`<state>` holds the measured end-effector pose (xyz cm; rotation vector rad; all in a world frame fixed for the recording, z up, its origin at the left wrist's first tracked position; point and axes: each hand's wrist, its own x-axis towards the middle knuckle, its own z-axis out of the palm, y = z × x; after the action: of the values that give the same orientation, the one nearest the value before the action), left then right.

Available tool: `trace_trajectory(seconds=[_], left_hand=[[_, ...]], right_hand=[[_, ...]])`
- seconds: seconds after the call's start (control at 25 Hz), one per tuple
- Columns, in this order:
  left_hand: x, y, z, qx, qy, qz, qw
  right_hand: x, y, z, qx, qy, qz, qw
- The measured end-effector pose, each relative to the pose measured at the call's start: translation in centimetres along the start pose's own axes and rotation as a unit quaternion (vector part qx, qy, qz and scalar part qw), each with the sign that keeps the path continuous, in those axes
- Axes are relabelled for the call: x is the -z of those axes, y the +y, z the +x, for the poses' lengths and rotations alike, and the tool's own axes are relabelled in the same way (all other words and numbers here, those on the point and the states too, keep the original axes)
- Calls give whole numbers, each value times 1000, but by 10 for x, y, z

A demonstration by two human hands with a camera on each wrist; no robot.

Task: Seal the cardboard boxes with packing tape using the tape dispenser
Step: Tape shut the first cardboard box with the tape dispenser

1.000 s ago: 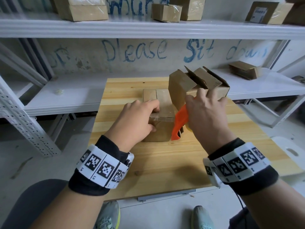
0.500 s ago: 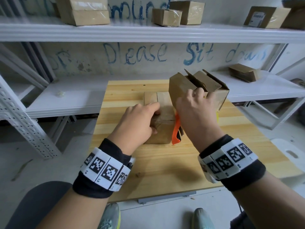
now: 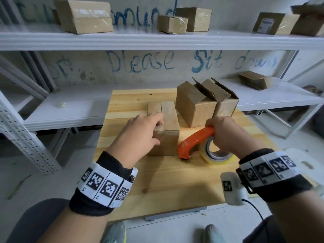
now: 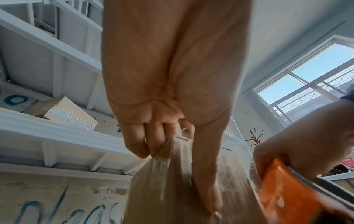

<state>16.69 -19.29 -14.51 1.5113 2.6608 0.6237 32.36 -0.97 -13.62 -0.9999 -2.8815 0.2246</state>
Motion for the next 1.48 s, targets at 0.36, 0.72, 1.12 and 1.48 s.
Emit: trace_trajectory(seconds=[0.36, 0.72, 1.12, 1.48], left_hand=[[4, 6, -4, -1, -48, -15, 999], [8, 7, -3, 18, -20, -129, 991], [-1, 7, -3, -23, 69, -107, 992], [13, -19, -3, -45, -86, -289, 952]], right_hand=[[-1, 49, -15, -263, -76, 224, 935], [-2, 21, -19, -222, 5, 39, 974], [-27, -48, -31, 47, 138, 334, 931], [-35, -35, -28, 109, 173, 340, 918]])
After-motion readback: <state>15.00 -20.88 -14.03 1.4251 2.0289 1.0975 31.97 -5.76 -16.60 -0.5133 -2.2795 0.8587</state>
